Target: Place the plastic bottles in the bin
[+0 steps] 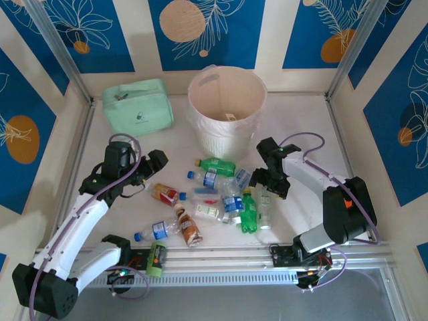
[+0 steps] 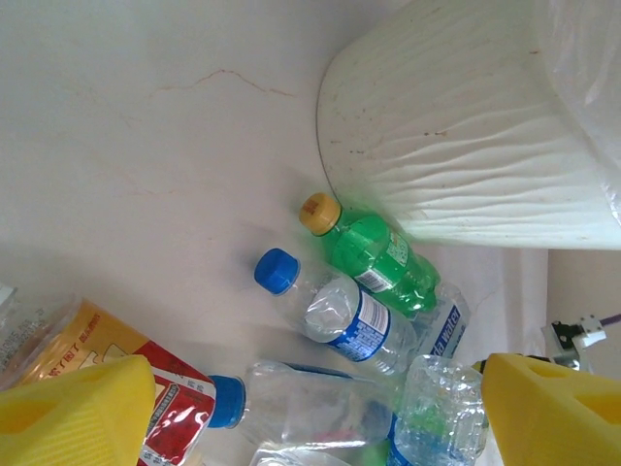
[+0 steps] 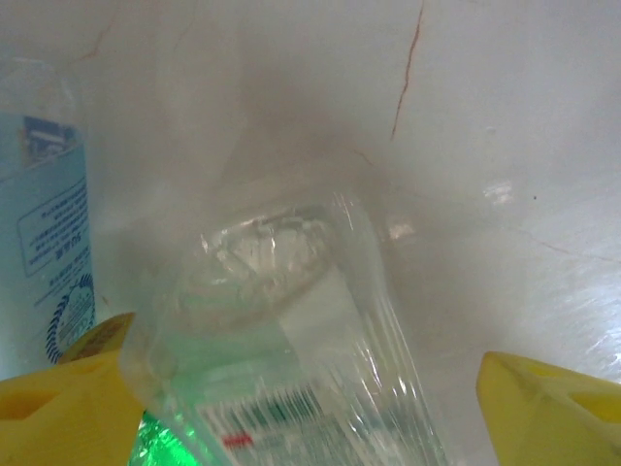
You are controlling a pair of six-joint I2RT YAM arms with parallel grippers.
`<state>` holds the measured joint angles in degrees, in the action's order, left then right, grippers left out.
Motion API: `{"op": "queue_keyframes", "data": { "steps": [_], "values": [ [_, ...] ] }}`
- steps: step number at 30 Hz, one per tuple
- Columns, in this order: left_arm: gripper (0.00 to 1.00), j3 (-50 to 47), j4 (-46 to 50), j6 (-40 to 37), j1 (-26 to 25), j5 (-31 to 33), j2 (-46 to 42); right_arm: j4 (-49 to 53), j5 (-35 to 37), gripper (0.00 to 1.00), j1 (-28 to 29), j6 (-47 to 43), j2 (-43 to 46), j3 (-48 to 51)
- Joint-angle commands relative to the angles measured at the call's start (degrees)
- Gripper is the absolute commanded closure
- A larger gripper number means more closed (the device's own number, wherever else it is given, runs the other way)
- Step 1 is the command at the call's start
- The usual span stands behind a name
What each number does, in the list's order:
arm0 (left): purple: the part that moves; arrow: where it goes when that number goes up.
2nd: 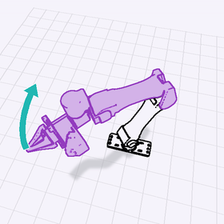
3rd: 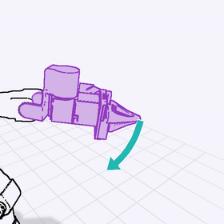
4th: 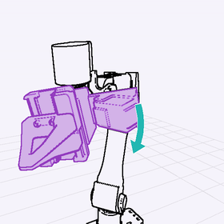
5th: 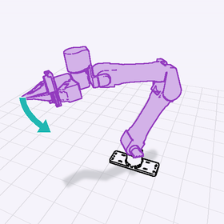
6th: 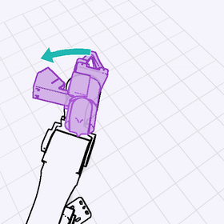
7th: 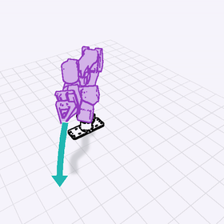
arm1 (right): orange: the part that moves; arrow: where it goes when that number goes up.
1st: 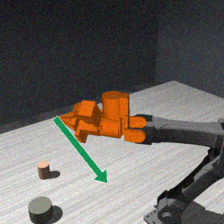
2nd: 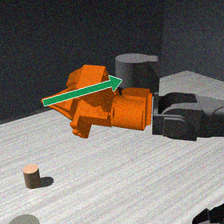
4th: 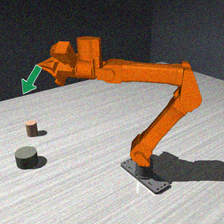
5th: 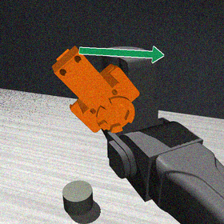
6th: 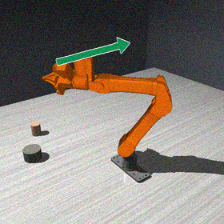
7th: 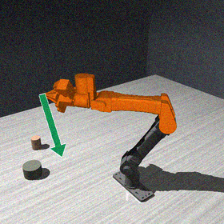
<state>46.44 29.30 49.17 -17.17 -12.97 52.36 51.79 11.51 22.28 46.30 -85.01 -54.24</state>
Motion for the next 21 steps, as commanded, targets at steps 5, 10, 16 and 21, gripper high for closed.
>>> {"op": "queue_keyframes", "data": {
  "steps": [5, 10, 16, 21],
  "values": [
    [0.14, 1.29, -1.61, -0.41, -0.17, -1.96, -0.18, -0.98, -0.78, 0.16, -1.14, -0.16, -2.64, 0.79],
    [0.14, 0.98, -1.99, -0.39, -0.2, -2.14, -0.17, -1.21, -0.53, 0.24, -1.71, -0.34, -4.07, 0.73],
    [0.14, 0.94, -2.15, -0.39, -0.21, -2.32, -0.15, -1.18, 0.27, 0.29, -2.11, -0.54, -4.11, 0.71],
    [0.14, 0.94, -2.18, -0.39, -0.23, -2.41, -0.17, -1.04, 0.53, 0.36, -2.16, -0.47, -3.55, 0.89]
  ]
}}
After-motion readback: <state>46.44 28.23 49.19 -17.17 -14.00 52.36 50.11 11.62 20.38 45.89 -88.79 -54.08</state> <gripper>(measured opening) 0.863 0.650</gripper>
